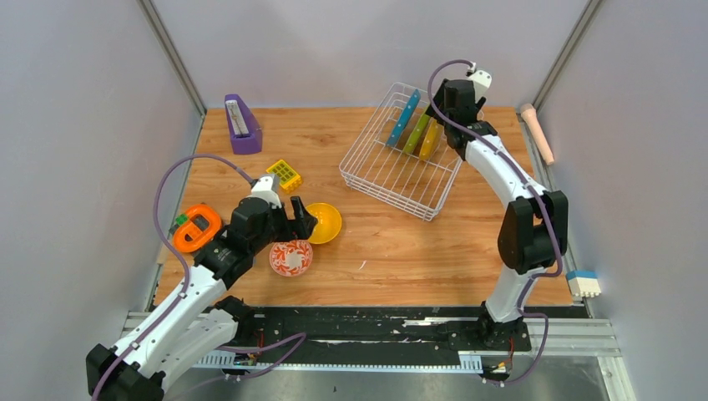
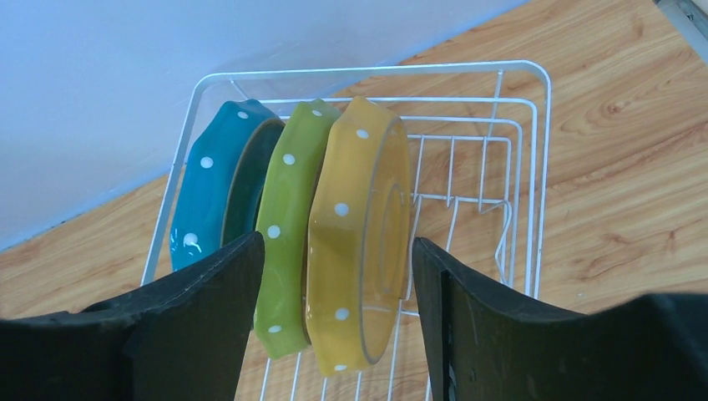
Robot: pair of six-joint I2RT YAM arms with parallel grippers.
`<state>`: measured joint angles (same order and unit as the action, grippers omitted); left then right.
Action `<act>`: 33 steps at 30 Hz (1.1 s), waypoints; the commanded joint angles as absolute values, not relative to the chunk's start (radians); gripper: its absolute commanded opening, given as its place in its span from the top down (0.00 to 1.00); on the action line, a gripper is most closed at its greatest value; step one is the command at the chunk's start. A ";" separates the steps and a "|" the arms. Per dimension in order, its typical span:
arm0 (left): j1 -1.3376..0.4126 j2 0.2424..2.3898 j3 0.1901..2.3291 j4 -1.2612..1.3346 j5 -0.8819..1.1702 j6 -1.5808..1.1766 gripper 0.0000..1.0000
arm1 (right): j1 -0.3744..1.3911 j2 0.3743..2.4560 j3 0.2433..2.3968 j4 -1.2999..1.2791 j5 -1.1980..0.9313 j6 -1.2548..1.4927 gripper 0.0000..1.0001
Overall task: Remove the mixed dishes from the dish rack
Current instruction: Pick up the plate from the dish rack.
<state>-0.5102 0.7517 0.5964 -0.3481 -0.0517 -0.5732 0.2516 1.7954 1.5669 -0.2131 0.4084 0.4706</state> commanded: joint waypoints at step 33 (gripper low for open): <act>-0.508 0.755 0.603 -0.355 -0.098 -0.582 0.00 | 0.283 2.005 1.727 -0.266 0.536 0.421 0.50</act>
<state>-0.5102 0.7547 0.5964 -0.3630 -0.0811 -0.5777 0.2672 1.9911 1.6787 -0.2615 0.4908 0.4389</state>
